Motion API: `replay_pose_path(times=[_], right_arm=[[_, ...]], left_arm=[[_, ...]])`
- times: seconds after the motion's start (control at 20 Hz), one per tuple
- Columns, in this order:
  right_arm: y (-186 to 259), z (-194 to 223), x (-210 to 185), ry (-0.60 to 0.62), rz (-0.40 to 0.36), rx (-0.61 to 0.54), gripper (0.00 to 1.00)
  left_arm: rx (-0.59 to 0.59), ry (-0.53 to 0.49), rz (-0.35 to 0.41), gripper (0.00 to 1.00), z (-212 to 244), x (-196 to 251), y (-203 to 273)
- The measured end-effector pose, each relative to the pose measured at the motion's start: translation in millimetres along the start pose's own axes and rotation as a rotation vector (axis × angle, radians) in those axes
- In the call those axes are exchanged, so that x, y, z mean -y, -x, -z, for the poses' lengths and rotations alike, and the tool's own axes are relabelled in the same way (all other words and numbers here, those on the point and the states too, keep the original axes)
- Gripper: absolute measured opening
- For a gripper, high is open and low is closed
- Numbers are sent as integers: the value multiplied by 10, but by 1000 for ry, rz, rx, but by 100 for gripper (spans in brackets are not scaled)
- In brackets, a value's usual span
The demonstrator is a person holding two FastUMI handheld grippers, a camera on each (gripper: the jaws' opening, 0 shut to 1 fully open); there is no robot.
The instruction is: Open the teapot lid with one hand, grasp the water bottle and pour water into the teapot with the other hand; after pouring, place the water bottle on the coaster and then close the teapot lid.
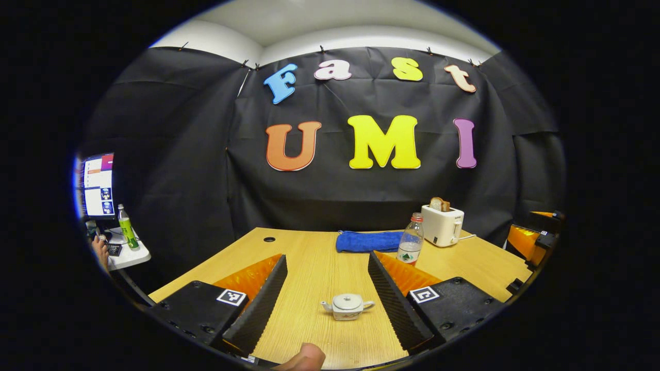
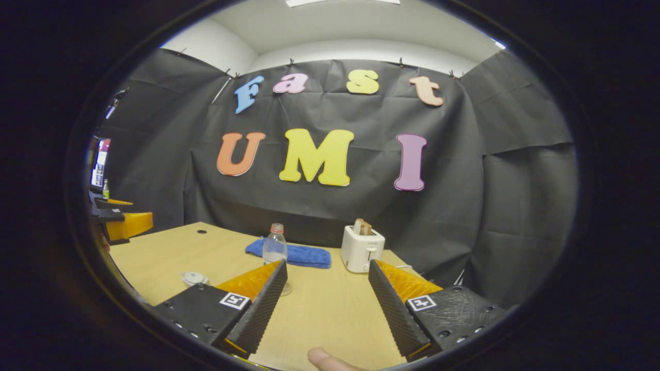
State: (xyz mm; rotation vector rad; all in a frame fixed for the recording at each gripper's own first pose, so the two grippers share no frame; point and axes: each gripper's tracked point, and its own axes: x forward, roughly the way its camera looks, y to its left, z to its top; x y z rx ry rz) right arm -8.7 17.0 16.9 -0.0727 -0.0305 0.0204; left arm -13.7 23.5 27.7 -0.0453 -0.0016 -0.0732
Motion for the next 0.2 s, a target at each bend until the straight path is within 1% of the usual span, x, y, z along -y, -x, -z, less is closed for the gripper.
replay_pose_path(times=[0.1,0.15,0.2], right_arm=[[8,-1,8,10,2,3,92],[5,-2,12,4,4,2,95],[0,3,8,-5,3,2,95]], left_arm=[[8,-2,10,99,-24,13,20],[15,-7,7,99,-41,4,23],[22,-11,3,99,-56,-13,25]])
